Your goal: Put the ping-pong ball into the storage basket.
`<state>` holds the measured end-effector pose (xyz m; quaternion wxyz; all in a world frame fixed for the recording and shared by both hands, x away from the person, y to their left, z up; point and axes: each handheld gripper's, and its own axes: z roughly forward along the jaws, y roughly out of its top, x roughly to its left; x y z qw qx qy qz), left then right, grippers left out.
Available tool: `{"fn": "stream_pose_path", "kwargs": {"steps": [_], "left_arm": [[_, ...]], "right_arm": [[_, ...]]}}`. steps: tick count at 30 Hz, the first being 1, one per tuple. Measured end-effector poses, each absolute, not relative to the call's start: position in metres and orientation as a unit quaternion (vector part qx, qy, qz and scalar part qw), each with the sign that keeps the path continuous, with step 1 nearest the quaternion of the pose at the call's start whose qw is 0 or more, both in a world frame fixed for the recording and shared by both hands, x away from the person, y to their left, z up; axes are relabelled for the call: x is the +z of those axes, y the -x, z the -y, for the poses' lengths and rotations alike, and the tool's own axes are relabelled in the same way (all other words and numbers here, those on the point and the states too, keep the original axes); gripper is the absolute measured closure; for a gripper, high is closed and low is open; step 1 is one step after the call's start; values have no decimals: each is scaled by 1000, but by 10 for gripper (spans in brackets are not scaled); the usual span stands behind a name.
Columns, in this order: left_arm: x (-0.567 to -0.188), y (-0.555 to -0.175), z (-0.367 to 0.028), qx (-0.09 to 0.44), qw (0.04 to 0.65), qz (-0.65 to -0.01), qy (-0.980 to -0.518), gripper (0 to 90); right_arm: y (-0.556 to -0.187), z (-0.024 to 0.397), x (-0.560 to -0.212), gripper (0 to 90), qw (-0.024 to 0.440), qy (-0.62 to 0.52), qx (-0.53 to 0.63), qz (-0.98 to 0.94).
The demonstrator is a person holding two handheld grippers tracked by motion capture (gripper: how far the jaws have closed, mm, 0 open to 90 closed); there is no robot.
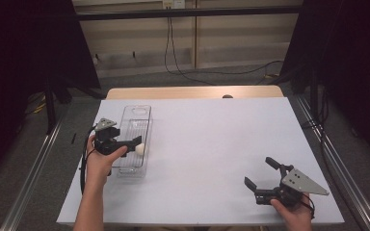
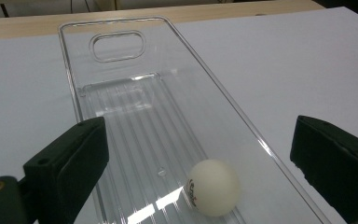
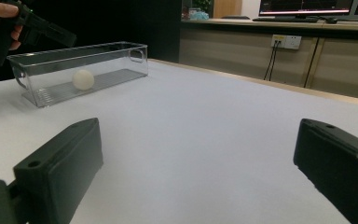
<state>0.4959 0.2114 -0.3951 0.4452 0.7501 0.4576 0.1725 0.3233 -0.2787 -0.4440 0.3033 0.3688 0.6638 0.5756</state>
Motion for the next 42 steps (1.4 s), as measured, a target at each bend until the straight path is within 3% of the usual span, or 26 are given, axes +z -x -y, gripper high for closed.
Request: {"fn": "stream_pose_path", "kwargs": {"steps": [42], "left_arm": [[-390, -476, -212, 188, 488, -414, -745, 36]], "right_arm": [[-323, 278, -443, 8, 305, -370, 575, -663]]}}
